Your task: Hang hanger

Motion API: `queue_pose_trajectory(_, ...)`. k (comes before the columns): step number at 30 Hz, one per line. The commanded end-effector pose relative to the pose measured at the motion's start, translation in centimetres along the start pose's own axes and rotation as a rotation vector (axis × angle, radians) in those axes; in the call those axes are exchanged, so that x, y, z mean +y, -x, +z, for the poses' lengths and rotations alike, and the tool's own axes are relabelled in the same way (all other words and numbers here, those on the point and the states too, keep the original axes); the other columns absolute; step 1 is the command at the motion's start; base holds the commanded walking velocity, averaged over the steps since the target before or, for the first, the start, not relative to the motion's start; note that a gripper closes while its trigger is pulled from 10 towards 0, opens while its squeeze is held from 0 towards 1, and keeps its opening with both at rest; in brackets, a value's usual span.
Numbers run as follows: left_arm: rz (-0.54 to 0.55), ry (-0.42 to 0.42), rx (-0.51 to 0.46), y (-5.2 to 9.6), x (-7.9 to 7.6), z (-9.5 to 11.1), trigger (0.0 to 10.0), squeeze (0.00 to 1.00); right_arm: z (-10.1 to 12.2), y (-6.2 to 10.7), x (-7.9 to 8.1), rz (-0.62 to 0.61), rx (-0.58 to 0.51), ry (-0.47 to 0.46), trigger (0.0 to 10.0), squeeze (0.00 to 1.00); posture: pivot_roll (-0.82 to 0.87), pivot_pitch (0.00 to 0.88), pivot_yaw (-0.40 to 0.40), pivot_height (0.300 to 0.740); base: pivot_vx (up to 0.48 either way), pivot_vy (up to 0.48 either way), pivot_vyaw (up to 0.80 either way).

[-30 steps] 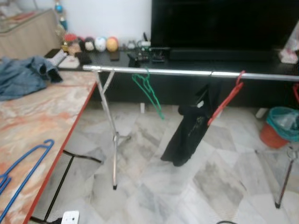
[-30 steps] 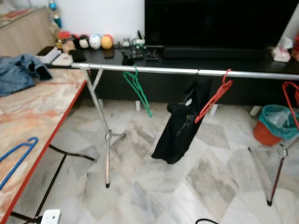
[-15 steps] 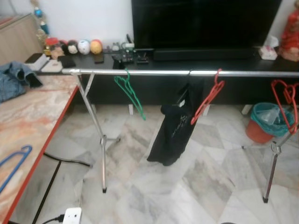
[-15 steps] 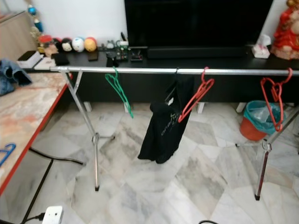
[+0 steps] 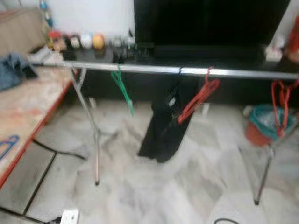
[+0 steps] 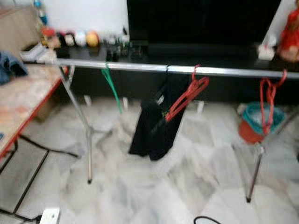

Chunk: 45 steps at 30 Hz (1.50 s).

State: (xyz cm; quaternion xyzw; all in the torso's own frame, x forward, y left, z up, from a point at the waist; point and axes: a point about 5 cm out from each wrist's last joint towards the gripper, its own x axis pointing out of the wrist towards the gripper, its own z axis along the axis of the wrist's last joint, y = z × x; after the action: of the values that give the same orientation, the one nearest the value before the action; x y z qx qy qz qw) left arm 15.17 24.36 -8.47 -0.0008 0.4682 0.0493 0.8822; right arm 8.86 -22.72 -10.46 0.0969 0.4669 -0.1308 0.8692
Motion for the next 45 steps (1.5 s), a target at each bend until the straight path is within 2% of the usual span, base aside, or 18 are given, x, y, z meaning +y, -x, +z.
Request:
queue_pose_trajectory(1,-0.012,-0.008,0.004,-0.08,-0.47,-0.06,10.0,0.00,-0.19,0.19,-0.67,-0.017,0.006,-0.002,10.0,0.00,0.04,0.000,0.004,0.740,0.000,-0.352,0.00)
queue_pose_trajectory(5,-0.010,-0.008,0.005,-0.08,-0.47,-0.07,10.0,0.00,-0.19,0.19,-0.67,-0.015,0.005,-0.005,10.0,0.00,0.04,0.000,0.004,0.740,0.000,-0.338,-0.76)
queue_pose_trajectory(29,0.000,-0.004,-0.006,-0.08,-0.19,0.20,10.0,0.00,-0.17,0.09,-0.31,-0.021,0.005,-0.013,10.0,0.00,0.04,0.000,0.017,0.740,0.000,0.000,-0.72)
queue_pose_trajectory(42,-0.010,-0.065,0.002,-0.06,-0.16,0.17,10.0,0.00,-0.31,0.13,-0.25,-0.022,0.007,-0.009,10.0,0.00,0.03,0.000,0.017,0.740,0.000,0.000,-0.72)
queue_pose_trajectory(45,-0.010,-0.082,0.000,-0.07,-0.13,0.25,10.0,0.00,-0.30,0.11,-0.18,-0.022,0.007,-0.009,10.0,0.00,0.03,0.000,0.018,0.740,0.000,-0.427,-0.71)
